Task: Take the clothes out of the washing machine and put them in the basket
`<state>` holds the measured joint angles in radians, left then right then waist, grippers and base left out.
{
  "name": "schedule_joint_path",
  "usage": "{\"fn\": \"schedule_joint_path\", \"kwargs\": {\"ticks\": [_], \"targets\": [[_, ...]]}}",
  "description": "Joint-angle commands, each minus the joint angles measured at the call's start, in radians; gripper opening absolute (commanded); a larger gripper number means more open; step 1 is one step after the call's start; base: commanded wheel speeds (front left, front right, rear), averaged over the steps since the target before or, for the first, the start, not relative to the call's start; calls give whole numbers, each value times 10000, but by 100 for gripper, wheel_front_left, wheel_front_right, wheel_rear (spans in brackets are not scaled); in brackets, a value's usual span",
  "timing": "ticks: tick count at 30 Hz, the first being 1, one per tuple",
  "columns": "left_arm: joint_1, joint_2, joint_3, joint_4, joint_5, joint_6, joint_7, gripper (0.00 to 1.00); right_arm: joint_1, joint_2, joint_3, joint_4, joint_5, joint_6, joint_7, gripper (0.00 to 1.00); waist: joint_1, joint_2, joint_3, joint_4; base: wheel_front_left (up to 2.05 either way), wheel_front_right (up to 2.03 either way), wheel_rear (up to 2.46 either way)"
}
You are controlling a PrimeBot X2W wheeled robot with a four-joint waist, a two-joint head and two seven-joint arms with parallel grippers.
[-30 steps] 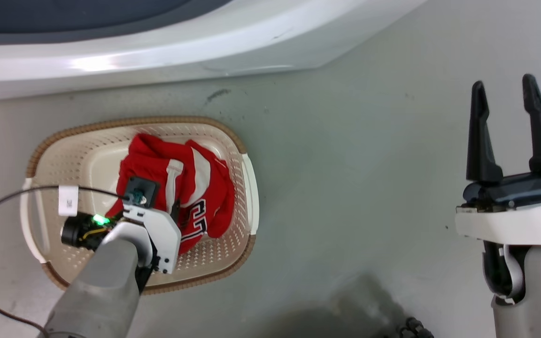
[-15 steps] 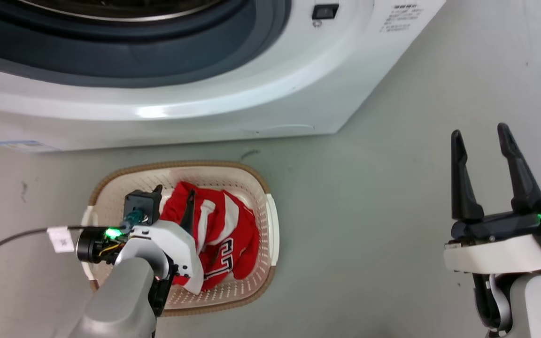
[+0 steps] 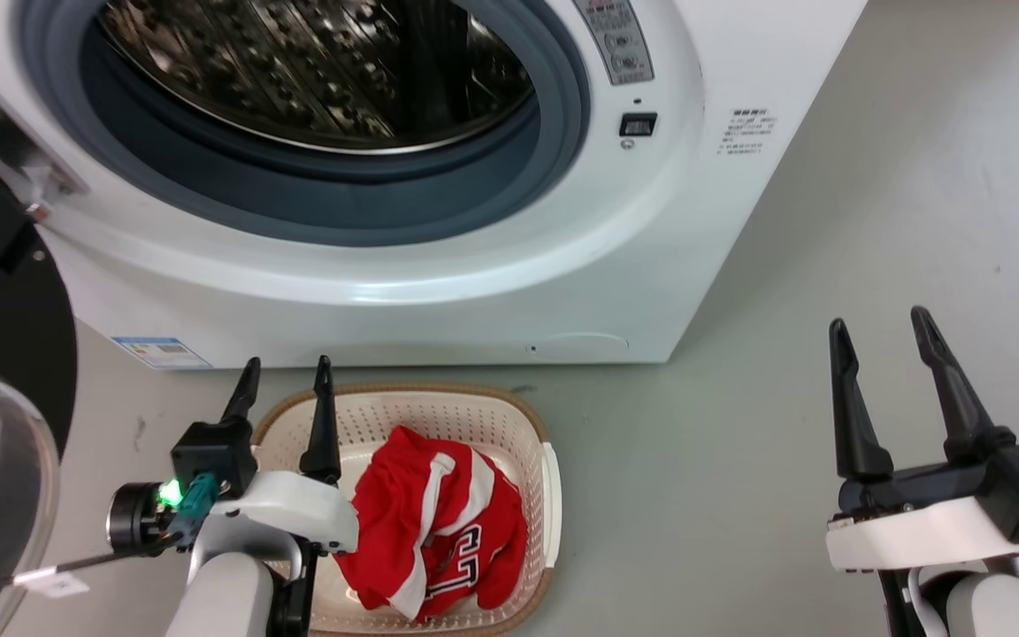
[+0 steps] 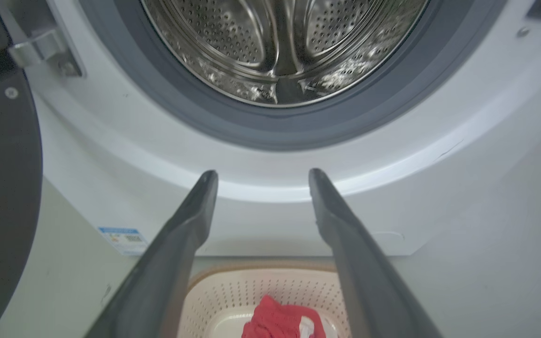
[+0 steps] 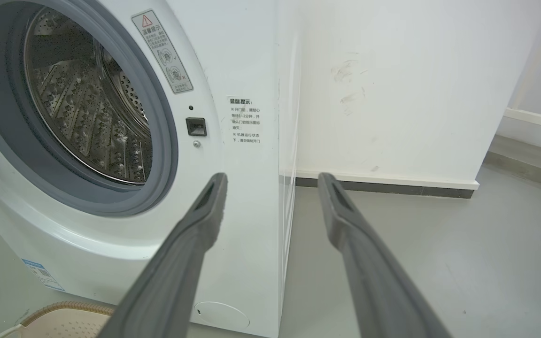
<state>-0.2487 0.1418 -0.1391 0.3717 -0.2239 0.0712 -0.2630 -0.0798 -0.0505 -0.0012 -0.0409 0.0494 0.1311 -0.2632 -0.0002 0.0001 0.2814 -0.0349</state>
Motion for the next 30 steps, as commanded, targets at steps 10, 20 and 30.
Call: {"fn": "schedule_joint_path", "kwargs": {"ticks": [10, 20, 30], "targets": [[1479, -651, 1087, -1947, 938, -91, -25, 100, 714, 9, -17, 74, -21, -7, -22, 100, 2, -1, -1267, 260, 0, 0, 0], [2645, -863, 1237, -2644, 1518, -94, -24, 100, 1357, 9, 2, -30, 75, -7, -22, 100, 2, -1, -2088, 251, 0, 0, 0], [3416, -915, 1216, -2919, 1580, -6, -24, 100, 1936, 9, 9, -180, 185, -7, -22, 100, 2, -1, -2580, 196, 0, 0, 0]]}}
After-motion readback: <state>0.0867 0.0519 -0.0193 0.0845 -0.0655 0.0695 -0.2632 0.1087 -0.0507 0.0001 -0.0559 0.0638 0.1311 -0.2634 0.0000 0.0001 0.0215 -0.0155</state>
